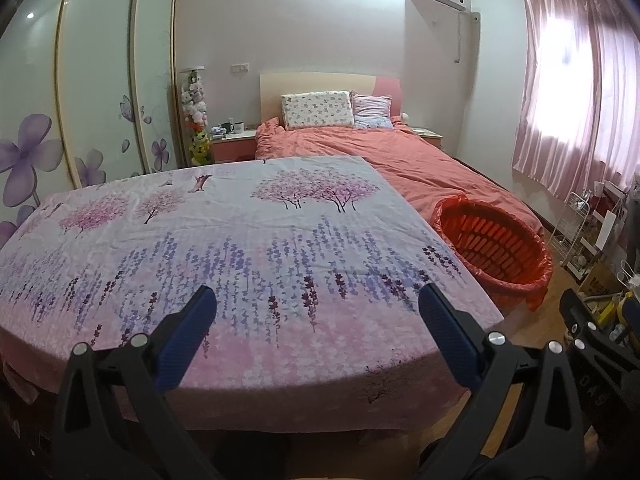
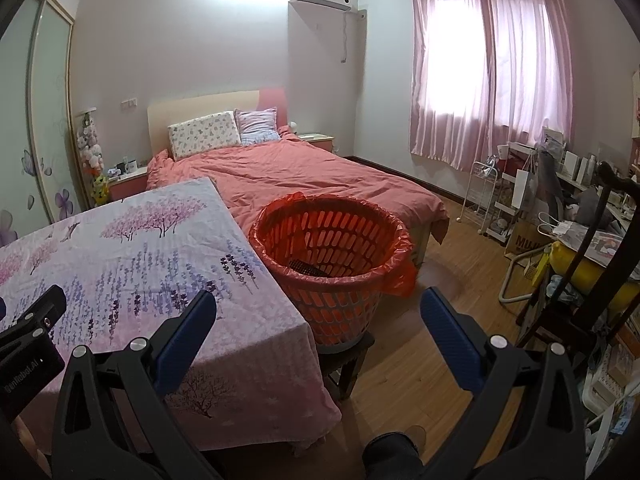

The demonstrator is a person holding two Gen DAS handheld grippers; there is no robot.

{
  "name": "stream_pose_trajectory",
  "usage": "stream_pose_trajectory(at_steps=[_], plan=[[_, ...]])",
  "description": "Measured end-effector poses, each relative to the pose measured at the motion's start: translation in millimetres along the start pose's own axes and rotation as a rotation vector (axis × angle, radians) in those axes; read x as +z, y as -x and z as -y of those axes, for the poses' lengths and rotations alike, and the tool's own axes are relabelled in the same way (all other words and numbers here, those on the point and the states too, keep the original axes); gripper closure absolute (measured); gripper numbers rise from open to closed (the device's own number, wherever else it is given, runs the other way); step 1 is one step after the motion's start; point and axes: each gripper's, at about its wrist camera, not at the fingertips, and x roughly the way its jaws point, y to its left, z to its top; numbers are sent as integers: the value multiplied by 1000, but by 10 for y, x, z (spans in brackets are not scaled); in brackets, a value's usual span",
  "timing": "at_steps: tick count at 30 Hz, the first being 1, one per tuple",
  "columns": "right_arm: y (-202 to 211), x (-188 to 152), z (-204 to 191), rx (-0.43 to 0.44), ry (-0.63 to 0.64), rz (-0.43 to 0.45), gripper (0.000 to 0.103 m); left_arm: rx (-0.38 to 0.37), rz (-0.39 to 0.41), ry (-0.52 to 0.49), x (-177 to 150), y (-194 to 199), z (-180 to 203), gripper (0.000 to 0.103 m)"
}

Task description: Collect trash

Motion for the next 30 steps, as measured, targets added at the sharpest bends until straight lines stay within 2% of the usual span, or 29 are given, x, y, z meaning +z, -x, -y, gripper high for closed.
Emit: stream_pose_trajectory(at_steps=[30], plan=[[5,6,38,-4,-4,3,2,0,-15,5,-16,-17,8,4]])
